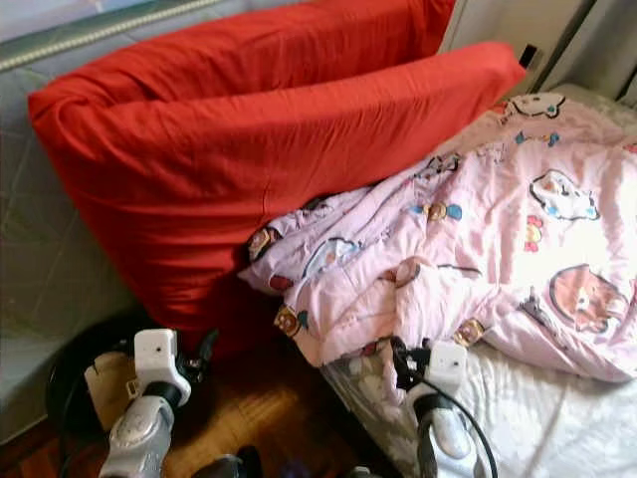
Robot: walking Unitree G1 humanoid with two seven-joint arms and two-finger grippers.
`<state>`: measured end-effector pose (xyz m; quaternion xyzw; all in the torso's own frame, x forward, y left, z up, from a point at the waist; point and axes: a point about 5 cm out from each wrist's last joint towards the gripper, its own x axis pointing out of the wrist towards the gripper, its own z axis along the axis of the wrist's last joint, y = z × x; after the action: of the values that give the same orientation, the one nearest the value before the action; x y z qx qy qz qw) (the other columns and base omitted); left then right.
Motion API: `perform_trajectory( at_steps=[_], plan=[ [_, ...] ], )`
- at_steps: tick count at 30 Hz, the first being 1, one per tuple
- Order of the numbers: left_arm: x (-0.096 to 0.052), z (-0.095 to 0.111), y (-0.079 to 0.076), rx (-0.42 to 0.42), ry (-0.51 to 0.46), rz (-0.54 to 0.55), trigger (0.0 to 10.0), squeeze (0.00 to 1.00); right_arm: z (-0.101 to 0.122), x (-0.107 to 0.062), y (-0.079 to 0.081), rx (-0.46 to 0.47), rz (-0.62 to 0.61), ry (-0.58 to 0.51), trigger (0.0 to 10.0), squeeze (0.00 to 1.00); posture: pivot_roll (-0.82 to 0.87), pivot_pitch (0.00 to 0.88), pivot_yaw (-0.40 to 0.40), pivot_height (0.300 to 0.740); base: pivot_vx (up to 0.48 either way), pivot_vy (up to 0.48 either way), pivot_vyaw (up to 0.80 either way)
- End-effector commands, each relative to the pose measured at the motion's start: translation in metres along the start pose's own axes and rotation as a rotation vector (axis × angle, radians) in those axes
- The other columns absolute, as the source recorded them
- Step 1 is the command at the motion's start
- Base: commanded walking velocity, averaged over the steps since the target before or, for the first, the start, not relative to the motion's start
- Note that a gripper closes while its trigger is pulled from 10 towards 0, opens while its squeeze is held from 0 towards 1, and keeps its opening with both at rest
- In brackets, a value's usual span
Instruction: Clean up the room
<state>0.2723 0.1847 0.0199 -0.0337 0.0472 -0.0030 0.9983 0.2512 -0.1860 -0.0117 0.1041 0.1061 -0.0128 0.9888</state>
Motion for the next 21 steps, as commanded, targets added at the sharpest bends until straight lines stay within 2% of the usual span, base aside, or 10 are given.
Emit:
perform_trajectory(
  at_steps=[1, 5, 21],
  plan=[
    [-0.004, -0.004, -0.002, -0.012, 0.012, -0.004, 10.0, 0.00, 0.000, -0.003, 0.001, -0.001, 0.004, -0.021, 10.0, 0.00, -0.02, 0.163, -0.015, 0.740, 0.000, 0.000, 0.00],
    [-0.004, -0.003, -0.003, -0.013, 0.012, -0.005, 10.0, 0.00, 0.002, -0.003, 0.005, -0.023, 0.029, -0.039, 10.0, 0.00, -0.02, 0.155, -0.018, 0.740, 0.000, 0.000, 0.00],
    [-0.005, -0.003, -0.001, -0.009, 0.024, -0.007, 10.0, 0.00, 0.012, 0.002, 0.016, -0.022, 0.004, -0.074, 10.0, 0.00, -0.01, 0.166, -0.021, 0.740, 0.295, 0.000, 0.00]
  ],
)
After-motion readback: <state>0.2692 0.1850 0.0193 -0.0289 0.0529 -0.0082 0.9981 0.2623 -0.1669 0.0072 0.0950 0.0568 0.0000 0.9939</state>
